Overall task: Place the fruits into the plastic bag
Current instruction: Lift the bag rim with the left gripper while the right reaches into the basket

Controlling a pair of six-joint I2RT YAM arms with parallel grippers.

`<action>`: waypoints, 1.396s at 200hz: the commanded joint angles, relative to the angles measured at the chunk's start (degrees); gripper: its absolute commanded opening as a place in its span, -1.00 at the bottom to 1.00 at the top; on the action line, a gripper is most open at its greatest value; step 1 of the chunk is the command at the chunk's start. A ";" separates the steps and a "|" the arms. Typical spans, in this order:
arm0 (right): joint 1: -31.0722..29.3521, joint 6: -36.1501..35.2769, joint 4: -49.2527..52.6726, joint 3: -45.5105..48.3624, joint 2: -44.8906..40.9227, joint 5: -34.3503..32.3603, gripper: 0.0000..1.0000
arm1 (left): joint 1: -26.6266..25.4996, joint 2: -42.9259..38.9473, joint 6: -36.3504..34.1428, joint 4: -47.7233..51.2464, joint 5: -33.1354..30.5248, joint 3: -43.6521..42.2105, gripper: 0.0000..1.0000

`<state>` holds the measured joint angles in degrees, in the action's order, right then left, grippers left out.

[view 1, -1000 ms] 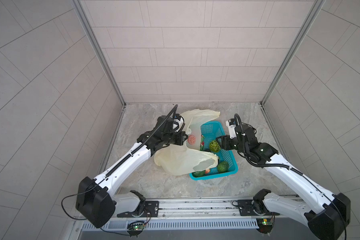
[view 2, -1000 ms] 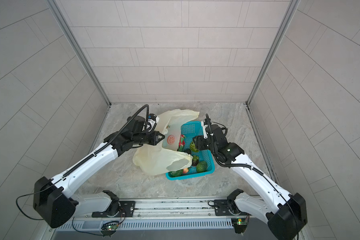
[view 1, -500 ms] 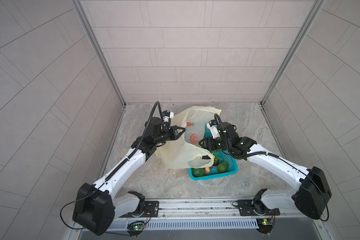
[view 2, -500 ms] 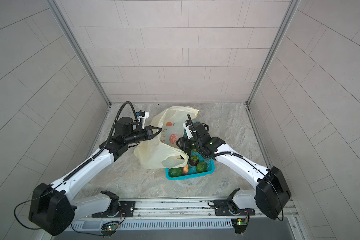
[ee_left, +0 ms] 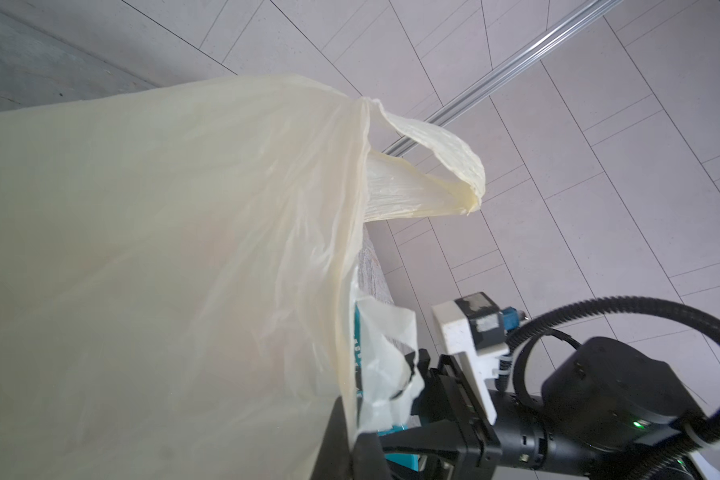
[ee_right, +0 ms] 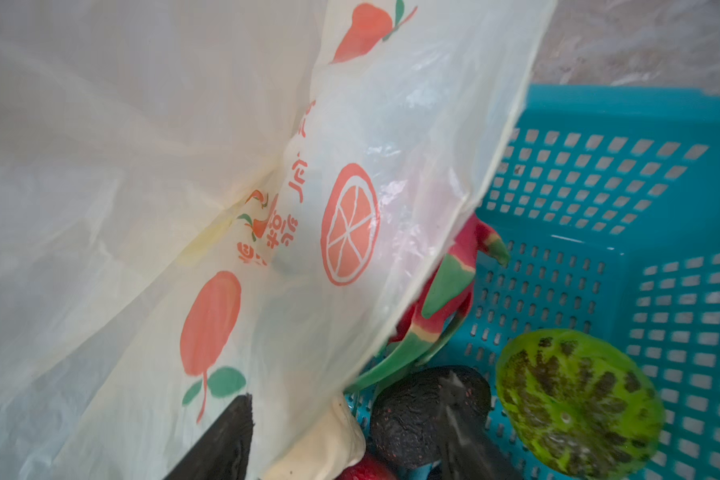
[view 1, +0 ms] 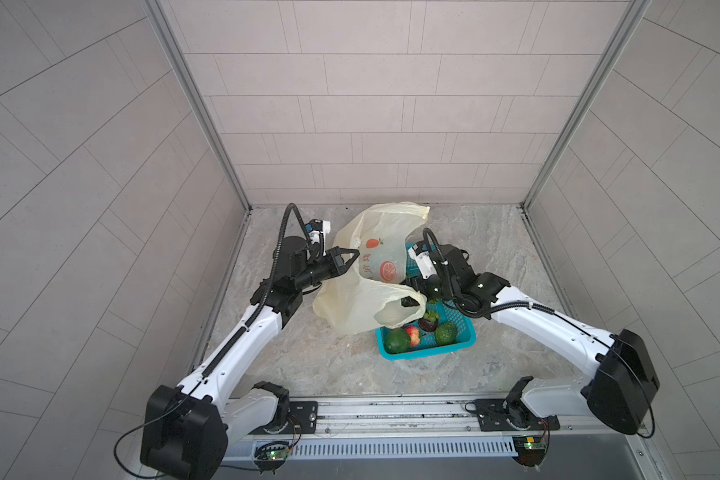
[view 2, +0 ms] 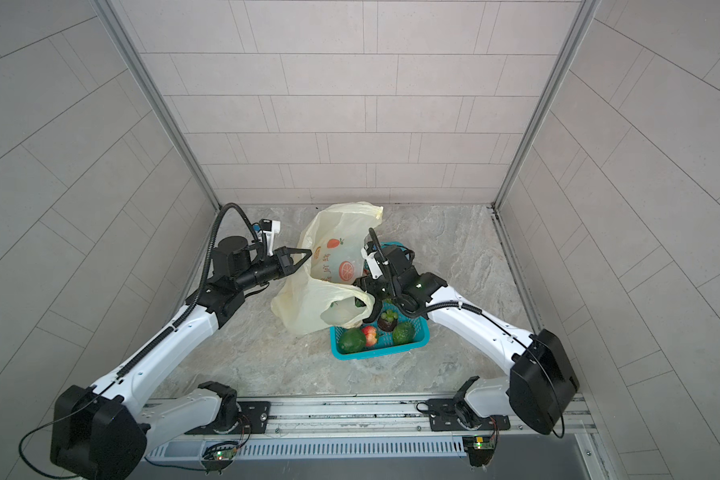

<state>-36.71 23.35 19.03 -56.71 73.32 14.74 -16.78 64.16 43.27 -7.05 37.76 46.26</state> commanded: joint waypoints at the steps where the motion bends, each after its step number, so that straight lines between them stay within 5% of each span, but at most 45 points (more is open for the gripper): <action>1: 1.44 -3.37 1.92 1.73 -7.53 -2.32 0.41 | 1.01 -0.62 0.81 -2.21 2.09 -1.48 -1.00; 54: 6.56 0.76 4.41 5.87 -12.78 -3.81 0.45 | 2.17 -0.73 3.49 -6.88 3.99 -2.48 -1.00; 128: -6.62 -9.03 5.91 5.58 -2.85 -0.02 0.42 | 3.12 -1.31 4.68 -10.79 7.43 -3.12 -1.00; 279: -10.93 -11.55 5.46 -2.98 14.01 -4.14 0.61 | 3.17 -2.37 0.76 -7.10 9.36 -2.51 -1.00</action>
<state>-47.37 13.23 23.66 -58.30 85.80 13.19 -13.89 63.09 45.23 -13.30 46.09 43.53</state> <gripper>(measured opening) 0.803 0.043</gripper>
